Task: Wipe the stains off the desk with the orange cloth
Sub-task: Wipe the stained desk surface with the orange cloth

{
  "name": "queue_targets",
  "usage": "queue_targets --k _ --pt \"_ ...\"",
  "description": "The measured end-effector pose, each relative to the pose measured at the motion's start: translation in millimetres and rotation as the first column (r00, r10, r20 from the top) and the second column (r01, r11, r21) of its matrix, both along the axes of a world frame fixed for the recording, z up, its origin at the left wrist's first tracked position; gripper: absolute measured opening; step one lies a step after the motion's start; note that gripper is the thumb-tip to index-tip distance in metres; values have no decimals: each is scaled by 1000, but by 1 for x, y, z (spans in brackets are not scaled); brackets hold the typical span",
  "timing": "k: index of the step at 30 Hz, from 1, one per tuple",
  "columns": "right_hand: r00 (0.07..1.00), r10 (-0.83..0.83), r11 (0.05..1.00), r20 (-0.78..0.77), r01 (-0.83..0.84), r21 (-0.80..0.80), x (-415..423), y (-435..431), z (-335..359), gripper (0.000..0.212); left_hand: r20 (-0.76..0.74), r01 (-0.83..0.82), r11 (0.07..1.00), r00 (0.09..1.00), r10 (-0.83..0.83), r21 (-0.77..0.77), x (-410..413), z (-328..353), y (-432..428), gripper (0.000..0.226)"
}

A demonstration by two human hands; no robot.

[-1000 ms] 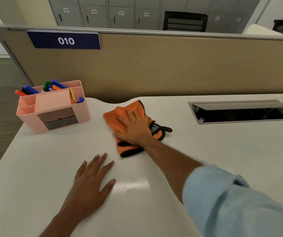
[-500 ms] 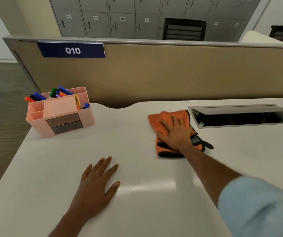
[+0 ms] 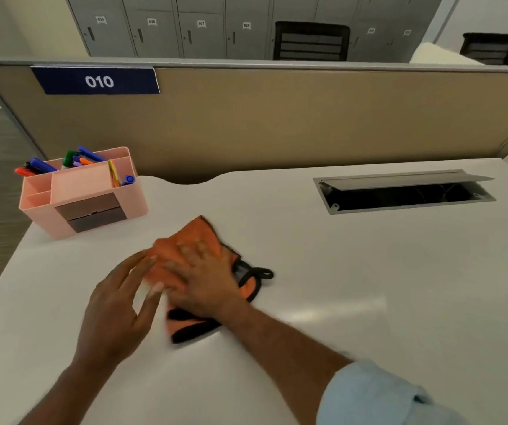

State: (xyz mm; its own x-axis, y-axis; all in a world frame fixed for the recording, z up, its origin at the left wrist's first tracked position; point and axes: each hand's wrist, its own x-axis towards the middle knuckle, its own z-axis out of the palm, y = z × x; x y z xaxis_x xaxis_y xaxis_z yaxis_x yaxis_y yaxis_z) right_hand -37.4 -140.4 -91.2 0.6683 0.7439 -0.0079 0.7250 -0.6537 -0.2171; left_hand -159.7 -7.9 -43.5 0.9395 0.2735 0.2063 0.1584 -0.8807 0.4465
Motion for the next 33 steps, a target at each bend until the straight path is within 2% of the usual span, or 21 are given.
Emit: queue_targets --k 2,5,9,12,15,18,21,25,28,30,33 --pt "984 -166 986 62 166 15 20 -47 -3 59 -23 -21 1000 1000 22 9 -8 -1 1 57" --pt "902 -416 904 112 424 -54 51 -131 -3 65 -67 -34 999 997 36 30 -24 -7 11 58" --pt "796 -583 790 164 602 -114 62 -206 -2 72 -101 -71 996 992 75 45 -49 -14 39 55" --pt "743 -660 737 111 669 -98 59 -203 -3 63 -106 -94 994 989 100 63 -72 -15 60 56" --pt "696 -715 692 65 718 -71 44 -155 -1 62 -103 -114 991 987 120 65 -93 -12 76 58" --pt "771 -632 770 77 636 -54 8 -74 4 63 -107 -132 990 985 137 52 -106 -10 84 61" --pt "875 -480 877 58 480 9 -58 26 12 61 -78 -146 988 986 149 40 -118 1 95 62" --pt "958 -224 964 -177 245 105 -161 121 9 60 -15 -116 991 993 117 67 -124 22 106 58" --pt "951 -107 968 -290 166 189 -222 150 6 72 -27 -96 992 995 98 78 -122 31 111 58" --pt "953 -67 971 -295 131 201 -232 147 5 76 -41 -93 992 994 97 82 -120 32 110 57" --pt "980 -39 974 -195 81 213 -211 112 2 59 -31 -66 996 997 68 68 -115 27 107 57"
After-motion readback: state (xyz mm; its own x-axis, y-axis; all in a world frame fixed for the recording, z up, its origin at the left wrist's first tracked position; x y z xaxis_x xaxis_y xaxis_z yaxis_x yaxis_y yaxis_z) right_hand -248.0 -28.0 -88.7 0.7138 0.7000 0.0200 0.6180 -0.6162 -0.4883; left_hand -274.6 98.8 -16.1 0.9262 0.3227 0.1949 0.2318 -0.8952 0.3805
